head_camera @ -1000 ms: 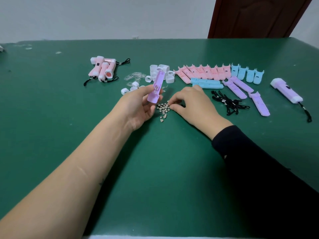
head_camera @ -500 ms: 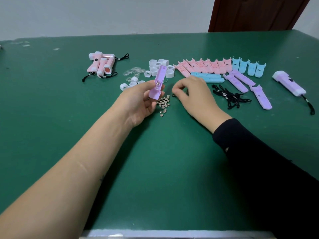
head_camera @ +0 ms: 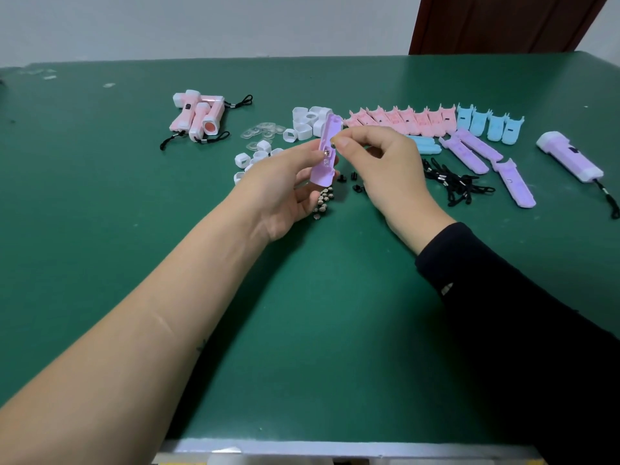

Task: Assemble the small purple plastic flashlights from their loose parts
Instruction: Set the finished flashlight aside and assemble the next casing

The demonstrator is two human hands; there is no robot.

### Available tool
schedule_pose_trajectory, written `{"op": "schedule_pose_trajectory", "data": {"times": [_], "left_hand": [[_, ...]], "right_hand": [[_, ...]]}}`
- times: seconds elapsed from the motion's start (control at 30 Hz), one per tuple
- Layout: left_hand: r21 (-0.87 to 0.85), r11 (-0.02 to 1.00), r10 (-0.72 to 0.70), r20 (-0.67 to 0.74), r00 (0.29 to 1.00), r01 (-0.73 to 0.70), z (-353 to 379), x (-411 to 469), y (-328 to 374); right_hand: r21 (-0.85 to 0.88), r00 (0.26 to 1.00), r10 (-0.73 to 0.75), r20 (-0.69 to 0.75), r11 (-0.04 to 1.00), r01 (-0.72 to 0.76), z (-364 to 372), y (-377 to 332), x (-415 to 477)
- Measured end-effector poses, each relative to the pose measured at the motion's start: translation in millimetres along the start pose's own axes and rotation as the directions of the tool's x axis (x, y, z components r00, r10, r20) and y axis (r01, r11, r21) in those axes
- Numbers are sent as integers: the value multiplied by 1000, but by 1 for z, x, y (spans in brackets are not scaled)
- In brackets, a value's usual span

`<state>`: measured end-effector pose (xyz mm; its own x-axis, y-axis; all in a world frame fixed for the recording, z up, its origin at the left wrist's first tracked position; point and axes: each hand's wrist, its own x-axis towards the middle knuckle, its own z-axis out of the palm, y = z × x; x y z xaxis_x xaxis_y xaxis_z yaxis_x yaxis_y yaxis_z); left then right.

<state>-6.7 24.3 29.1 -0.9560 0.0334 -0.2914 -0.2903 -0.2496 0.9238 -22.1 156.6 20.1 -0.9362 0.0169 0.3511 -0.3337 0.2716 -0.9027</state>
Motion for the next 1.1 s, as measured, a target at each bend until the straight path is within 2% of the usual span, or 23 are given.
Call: {"op": "schedule_pose_trajectory", "data": {"times": [0.43, 0.87, 1.0, 1.1], "left_hand": [[-2, 1000, 21, 18, 1000, -21, 2, -2, 0], [-20, 1000, 12, 30, 999, -11, 4, -4, 1], [-32, 999, 5, 29, 1000, -4, 5, -5, 1], [-31, 999, -5, 22, 1000, 6, 6, -5, 1]], "right_hand": [[3, 1000, -4, -16, 1000, 4, -1, -1, 0], [-124, 997, -69, -33, 990, 64, -2, 3, 1], [-98, 998, -65, -24, 993, 62, -3, 2, 1], [43, 999, 37, -15, 998, -37, -3, 2, 1]]}}
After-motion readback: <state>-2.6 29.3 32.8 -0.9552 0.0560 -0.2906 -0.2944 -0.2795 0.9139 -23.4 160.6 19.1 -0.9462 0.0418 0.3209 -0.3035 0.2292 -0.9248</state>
